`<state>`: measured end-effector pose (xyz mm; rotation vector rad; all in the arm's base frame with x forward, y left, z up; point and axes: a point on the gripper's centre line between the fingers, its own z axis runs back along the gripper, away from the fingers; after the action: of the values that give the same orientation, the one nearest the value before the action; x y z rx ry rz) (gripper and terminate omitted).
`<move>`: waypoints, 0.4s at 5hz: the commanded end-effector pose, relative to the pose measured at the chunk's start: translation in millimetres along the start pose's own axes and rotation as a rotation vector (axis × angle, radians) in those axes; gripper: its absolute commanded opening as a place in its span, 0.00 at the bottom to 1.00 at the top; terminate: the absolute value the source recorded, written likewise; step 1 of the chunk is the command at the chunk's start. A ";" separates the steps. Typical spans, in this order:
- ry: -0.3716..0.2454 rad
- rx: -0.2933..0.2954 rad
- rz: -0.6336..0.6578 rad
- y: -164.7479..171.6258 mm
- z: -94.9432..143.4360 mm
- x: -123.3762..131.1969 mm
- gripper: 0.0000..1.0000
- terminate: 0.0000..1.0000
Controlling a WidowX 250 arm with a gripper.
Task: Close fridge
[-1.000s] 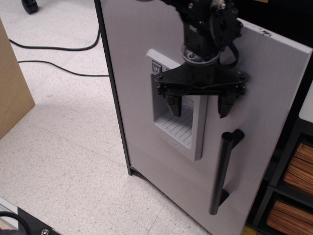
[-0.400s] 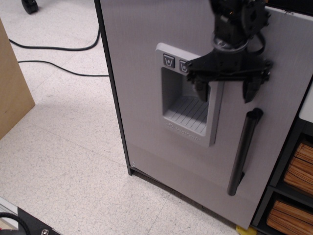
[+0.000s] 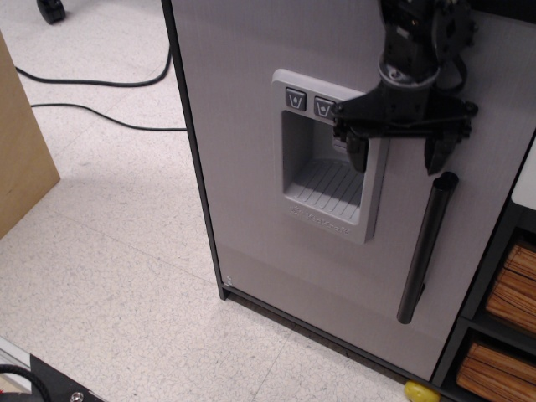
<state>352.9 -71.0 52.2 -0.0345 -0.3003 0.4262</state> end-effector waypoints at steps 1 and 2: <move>-0.069 -0.057 -0.014 15.9 38.3 -3.4 1.00 0.00; -0.061 -0.047 -0.018 29.9 42.5 -14.8 1.00 0.00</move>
<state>308.4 -52.7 65.8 -0.0416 -0.3167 0.3958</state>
